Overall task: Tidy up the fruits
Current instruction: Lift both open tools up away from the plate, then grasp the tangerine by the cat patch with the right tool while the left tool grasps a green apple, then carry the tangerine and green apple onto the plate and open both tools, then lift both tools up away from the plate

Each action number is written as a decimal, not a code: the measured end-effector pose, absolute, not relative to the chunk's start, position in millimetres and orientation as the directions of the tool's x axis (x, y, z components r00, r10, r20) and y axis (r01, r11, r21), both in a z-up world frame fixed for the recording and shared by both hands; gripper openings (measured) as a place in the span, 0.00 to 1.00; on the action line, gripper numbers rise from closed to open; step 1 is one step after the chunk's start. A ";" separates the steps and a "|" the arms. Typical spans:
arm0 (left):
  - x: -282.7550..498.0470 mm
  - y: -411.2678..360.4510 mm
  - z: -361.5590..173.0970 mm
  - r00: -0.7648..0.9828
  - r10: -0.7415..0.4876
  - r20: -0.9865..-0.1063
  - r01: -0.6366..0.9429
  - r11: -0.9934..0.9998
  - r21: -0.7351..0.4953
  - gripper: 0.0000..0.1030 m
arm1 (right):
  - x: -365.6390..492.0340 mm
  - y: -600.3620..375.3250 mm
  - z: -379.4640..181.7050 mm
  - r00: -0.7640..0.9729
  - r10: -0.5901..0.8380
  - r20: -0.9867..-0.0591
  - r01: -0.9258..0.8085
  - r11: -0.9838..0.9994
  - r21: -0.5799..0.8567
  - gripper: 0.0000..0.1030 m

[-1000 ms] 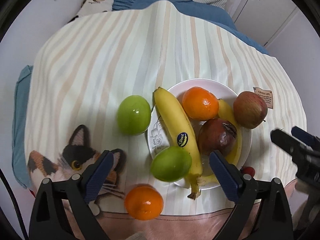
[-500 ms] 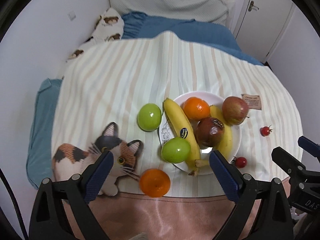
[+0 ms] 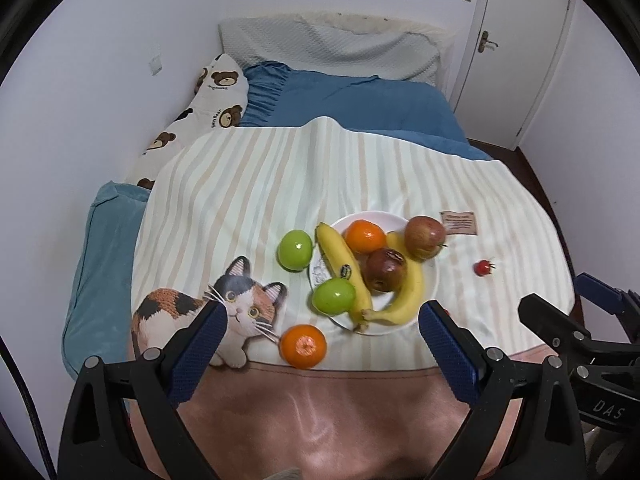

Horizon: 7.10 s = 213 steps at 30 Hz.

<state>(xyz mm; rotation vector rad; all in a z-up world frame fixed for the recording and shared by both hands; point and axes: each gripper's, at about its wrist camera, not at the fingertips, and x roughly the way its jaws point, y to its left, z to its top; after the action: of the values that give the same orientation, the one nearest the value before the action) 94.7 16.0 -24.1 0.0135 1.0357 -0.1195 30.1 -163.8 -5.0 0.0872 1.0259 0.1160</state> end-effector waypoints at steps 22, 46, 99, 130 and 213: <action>122.0 136.9 -177.4 0.202 0.101 -0.974 -0.120 0.990 0.078 0.95 | 47.9 -95.0 -149.7 0.171 0.422 -0.890 -0.083 0.907 0.414 0.59; 190.8 127.0 -188.3 0.231 0.057 -0.971 -0.002 0.998 0.058 0.95 | 57.7 13.7 -251.1 0.071 0.363 -0.929 -0.158 0.924 0.349 0.64; 81.4 82.8 -279.9 0.028 -0.051 -0.998 0.147 0.988 -0.047 0.51 | 3.5 -169.5 -256.9 0.084 0.217 -0.972 0.149 0.962 0.228 0.64; 276.4 35.0 -202.3 0.109 -0.254 -0.961 0.181 0.956 -0.232 0.50 | 104.0 -134.7 -188.7 0.267 0.324 -0.908 0.110 0.926 0.362 0.64; 165.0 33.7 -129.7 0.319 -0.116 -0.941 0.182 0.981 -0.059 0.87 | 84.3 -152.7 -120.1 0.354 0.136 -0.925 0.087 0.980 0.177 0.97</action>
<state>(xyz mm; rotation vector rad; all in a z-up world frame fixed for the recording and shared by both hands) 165.0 33.7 -129.7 0.0615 1.2308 -0.1963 84.3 -152.7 -120.1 0.2092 1.2107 0.0321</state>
